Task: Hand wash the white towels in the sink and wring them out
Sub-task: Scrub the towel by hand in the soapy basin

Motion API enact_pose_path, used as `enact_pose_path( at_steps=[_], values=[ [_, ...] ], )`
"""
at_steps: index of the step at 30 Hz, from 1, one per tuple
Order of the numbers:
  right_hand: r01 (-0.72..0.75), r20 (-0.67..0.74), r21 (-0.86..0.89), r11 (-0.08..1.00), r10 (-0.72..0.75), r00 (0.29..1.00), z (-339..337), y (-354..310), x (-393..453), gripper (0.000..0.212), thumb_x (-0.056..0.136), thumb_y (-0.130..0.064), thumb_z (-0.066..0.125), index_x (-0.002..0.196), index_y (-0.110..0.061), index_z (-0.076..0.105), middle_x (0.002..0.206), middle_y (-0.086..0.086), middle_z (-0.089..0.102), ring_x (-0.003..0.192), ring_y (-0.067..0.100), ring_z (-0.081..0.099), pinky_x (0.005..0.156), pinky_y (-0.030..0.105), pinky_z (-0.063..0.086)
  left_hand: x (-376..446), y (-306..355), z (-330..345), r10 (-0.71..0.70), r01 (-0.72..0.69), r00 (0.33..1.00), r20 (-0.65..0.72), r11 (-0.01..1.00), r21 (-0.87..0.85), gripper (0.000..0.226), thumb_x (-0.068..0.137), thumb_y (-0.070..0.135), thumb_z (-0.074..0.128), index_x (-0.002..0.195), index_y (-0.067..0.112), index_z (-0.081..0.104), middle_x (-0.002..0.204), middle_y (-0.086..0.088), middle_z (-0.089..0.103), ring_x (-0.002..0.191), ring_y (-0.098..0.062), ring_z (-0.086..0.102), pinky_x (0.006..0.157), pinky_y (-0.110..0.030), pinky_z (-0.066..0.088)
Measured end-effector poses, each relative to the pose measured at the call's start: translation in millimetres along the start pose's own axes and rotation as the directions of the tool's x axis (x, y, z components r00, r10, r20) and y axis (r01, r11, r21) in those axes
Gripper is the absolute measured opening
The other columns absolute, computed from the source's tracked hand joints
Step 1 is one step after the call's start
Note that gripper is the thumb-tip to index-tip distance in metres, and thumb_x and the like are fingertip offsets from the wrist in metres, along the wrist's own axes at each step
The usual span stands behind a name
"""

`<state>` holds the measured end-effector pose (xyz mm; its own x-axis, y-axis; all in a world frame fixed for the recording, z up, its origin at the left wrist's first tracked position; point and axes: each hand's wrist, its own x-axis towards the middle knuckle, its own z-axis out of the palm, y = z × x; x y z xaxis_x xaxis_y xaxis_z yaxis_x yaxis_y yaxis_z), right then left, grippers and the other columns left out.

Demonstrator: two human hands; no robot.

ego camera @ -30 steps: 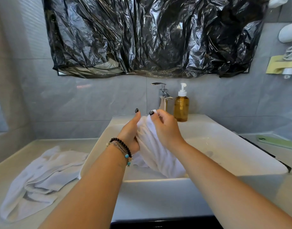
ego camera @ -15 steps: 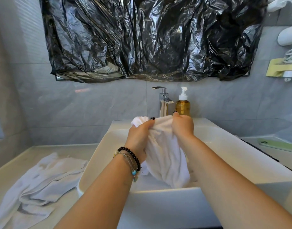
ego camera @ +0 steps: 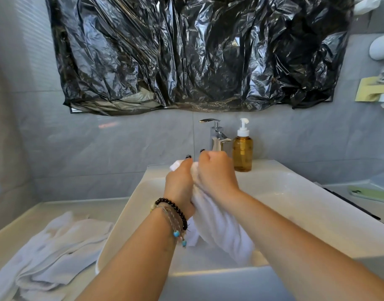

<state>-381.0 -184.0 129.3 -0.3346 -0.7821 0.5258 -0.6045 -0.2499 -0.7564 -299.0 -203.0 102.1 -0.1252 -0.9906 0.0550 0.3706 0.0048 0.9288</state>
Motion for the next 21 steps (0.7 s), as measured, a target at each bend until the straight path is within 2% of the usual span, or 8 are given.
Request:
enact_pose_path(
  at_steps=[2, 3, 8, 10, 13, 15, 18, 21],
  values=[
    [0.188, 0.005, -0.009, 0.982, -0.188, 0.982, 6.7, -7.3, -30.5, 0.044, 0.098, -0.021, 0.041, 0.054, -0.017, 0.039, 0.058, 0.003, 0.045, 0.065, 0.028, 0.049, 0.058, 0.031, 0.032, 9.4, 1.3, -6.6, 0.021, -0.021, 1.000, -0.010, 1.000, -0.018, 0.019, 0.089, 0.021, 0.054, 0.071, 0.015, 0.049, 0.060, -0.005, 0.051, 0.061, -0.023, 0.053, 0.055, -0.029, 0.047],
    [0.209, 0.022, -0.027, 0.978, -0.208, 0.978, 6.2, -7.7, -32.4, 0.044, 0.099, -0.022, 0.040, 0.055, -0.016, 0.041, 0.058, 0.003, 0.045, 0.065, 0.028, 0.050, 0.057, 0.031, 0.032, 9.7, 1.3, -8.0, 0.021, -0.021, 1.000, -0.012, 1.000, -0.020, 0.020, 0.086, 0.019, 0.056, 0.070, 0.017, 0.046, 0.059, -0.005, 0.047, 0.059, -0.022, 0.050, 0.054, -0.028, 0.043],
    [-0.111, -0.018, 0.011, 0.994, 0.111, 0.994, -2.2, 6.0, 15.2, 0.047, 0.099, -0.020, 0.039, 0.052, -0.013, 0.042, 0.059, 0.006, 0.046, 0.068, 0.028, 0.047, 0.055, 0.030, 0.031, -8.7, -1.2, 4.6, 0.001, -0.002, 1.000, -0.008, 0.998, -0.060, 0.011, 0.079, 0.022, 0.057, 0.080, 0.011, 0.059, 0.075, -0.015, 0.064, 0.074, -0.030, 0.065, 0.076, -0.043, 0.056],
    [0.006, -0.003, -0.054, 0.999, -0.006, 1.000, 8.8, 1.1, -6.0, 0.046, 0.098, -0.021, 0.039, 0.053, -0.015, 0.040, 0.061, 0.006, 0.047, 0.070, 0.031, 0.050, 0.060, 0.032, 0.034, 0.7, 0.5, -2.6, -0.049, 0.045, 0.998, -0.032, 0.993, -0.108, 0.016, 0.088, 0.013, 0.052, 0.072, 0.014, 0.049, 0.060, -0.003, 0.055, 0.062, -0.024, 0.058, 0.060, -0.028, 0.048],
    [0.200, 0.037, -0.075, 0.977, -0.197, 0.980, 15.4, -10.0, -39.3, 0.044, 0.099, -0.025, 0.040, 0.055, -0.015, 0.038, 0.059, 0.003, 0.045, 0.068, 0.030, 0.050, 0.060, 0.032, 0.037, 0.1, 5.0, -9.5, -0.125, 0.114, 0.990, -0.062, 0.981, -0.155, 0.015, 0.088, 0.018, 0.057, 0.076, 0.018, 0.047, 0.070, 0.000, 0.047, 0.071, -0.021, 0.055, 0.056, -0.023, 0.043],
    [0.077, 0.063, -0.059, 0.995, -0.074, 0.995, 10.2, -2.9, -14.6, 0.048, 0.097, -0.020, 0.042, 0.050, -0.015, 0.037, 0.056, 0.005, 0.043, 0.066, 0.029, 0.047, 0.059, 0.032, 0.034, -10.4, 7.7, -6.6, -0.051, 0.050, 0.998, -0.034, 0.998, -0.028, 0.014, 0.068, 0.019, 0.063, 0.069, 0.015, 0.049, 0.069, -0.011, 0.049, 0.069, -0.025, 0.055, 0.061, -0.030, 0.045],
    [-0.132, 0.044, -0.034, 0.991, 0.134, 0.990, 1.0, 3.0, 19.1, 0.044, 0.097, -0.018, 0.043, 0.053, -0.012, 0.039, 0.068, 0.012, 0.051, 0.073, 0.029, 0.048, 0.064, 0.030, 0.033, -14.7, 4.5, 2.3, 0.011, -0.011, 1.000, 0.025, 1.000, 0.002, 0.025, 0.064, 0.024, 0.065, 0.081, 0.010, 0.051, 0.077, -0.017, 0.055, 0.076, -0.029, 0.058, 0.073, -0.041, 0.048],
    [-0.042, 0.046, -0.092, 0.995, 0.046, 0.998, 6.5, -0.3, 0.7, 0.045, 0.098, -0.020, 0.040, 0.053, -0.017, 0.036, 0.066, 0.009, 0.048, 0.067, 0.026, 0.045, 0.061, 0.029, 0.031, -9.0, 5.3, -1.9, 0.008, -0.008, 1.000, 0.012, 1.000, -0.029, 0.028, 0.064, 0.016, 0.059, 0.090, 0.013, 0.050, 0.082, -0.016, 0.050, 0.078, -0.029, 0.054, 0.069, -0.040, 0.045]
  ],
)
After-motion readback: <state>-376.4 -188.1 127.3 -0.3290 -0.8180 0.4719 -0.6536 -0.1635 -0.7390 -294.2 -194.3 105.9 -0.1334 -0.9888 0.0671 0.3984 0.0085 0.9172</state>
